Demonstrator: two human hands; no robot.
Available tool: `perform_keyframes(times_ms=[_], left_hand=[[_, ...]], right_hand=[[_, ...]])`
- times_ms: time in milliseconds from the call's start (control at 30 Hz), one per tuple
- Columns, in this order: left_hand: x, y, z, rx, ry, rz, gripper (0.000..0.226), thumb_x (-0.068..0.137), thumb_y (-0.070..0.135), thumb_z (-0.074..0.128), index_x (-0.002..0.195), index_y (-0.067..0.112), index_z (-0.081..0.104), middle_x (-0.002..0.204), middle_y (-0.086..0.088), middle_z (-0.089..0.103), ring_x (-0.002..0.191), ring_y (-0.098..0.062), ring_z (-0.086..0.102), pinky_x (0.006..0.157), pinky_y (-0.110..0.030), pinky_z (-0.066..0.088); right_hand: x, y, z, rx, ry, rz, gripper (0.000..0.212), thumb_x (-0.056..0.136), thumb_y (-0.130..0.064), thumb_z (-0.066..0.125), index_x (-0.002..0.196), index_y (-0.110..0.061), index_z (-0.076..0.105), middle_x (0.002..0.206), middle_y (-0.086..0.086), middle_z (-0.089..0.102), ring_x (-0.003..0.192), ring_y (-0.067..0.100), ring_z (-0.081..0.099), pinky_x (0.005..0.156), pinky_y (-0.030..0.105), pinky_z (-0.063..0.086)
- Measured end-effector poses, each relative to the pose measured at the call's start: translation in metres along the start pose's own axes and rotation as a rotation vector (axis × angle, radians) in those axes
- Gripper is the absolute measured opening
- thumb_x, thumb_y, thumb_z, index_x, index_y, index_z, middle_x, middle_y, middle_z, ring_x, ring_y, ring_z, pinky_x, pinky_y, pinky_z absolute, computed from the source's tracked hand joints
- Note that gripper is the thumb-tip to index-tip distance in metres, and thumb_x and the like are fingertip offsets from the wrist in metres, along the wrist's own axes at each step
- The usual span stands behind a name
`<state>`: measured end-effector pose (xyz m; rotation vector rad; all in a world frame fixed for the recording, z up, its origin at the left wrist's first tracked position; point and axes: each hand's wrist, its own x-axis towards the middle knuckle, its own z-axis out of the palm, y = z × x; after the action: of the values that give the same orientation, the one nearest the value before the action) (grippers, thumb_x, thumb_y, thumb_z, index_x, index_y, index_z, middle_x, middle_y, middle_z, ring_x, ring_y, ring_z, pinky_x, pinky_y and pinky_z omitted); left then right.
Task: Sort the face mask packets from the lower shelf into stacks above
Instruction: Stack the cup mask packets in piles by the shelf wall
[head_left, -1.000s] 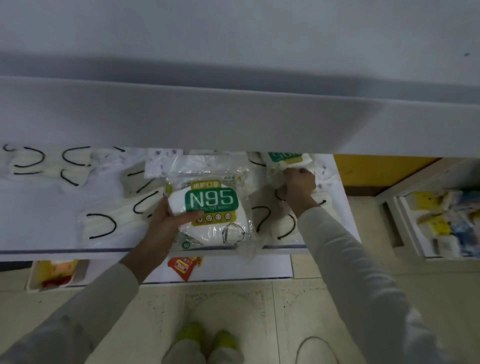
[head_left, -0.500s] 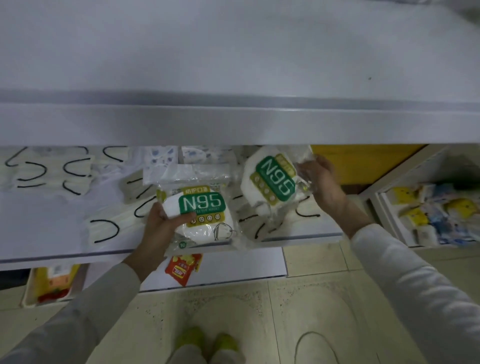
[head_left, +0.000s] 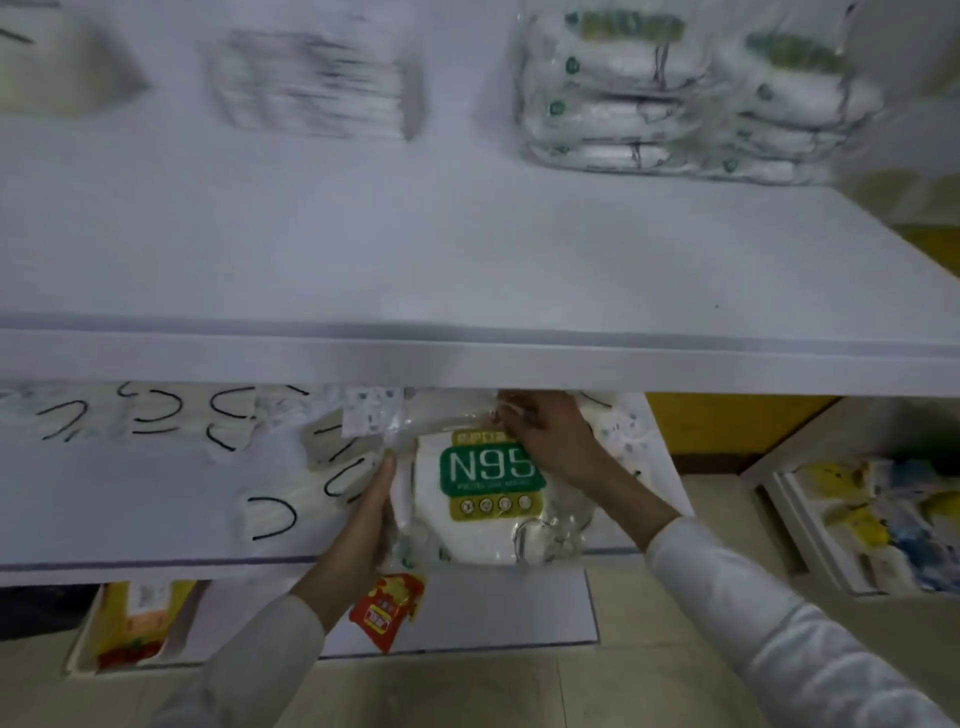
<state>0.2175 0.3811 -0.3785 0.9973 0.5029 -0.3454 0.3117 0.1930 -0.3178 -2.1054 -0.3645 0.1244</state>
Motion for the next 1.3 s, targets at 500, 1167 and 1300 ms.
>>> perform_keyframes(times_ms=[500, 1167, 1300], left_hand=[[-0.098, 0.043, -0.044, -0.119, 0.072, 0.1, 0.084, 0.042, 0.024, 0.091, 0.12, 0.01, 0.06, 0.108, -0.018, 0.069, 0.098, -0.037, 0.066, 0.083, -0.047, 0.054], [-0.325, 0.175, -0.022, 0.242, 0.002, 0.53, 0.073, 0.003, 0.049, 0.089, 0.069, 0.02, 0.079, 0.086, -0.007, 0.075, 0.071, -0.018, 0.072, 0.054, -0.023, 0.055], [-0.311, 0.221, -0.005, 0.327, -0.021, 0.571, 0.081, 0.019, 0.043, 0.091, 0.093, 0.016, 0.071, 0.095, -0.008, 0.074, 0.082, -0.022, 0.071, 0.077, -0.034, 0.055]], right_hand=[[-0.07, -0.091, 0.046, 0.492, -0.245, 0.464, 0.092, 0.053, -0.065, 0.077, 0.127, -0.031, 0.037, 0.119, -0.02, 0.051, 0.103, 0.001, 0.055, 0.088, 0.022, 0.047], [-0.11, -0.285, 0.02, 0.298, -0.371, -0.02, 0.108, 0.039, -0.083, 0.067, 0.126, -0.021, 0.049, 0.123, -0.002, 0.06, 0.109, 0.019, 0.06, 0.091, 0.043, 0.051], [-0.086, -0.317, -0.003, 0.346, -0.282, -0.072, 0.092, 0.053, -0.07, 0.067, 0.13, -0.021, 0.049, 0.126, -0.005, 0.059, 0.111, 0.015, 0.057, 0.078, 0.034, 0.049]])
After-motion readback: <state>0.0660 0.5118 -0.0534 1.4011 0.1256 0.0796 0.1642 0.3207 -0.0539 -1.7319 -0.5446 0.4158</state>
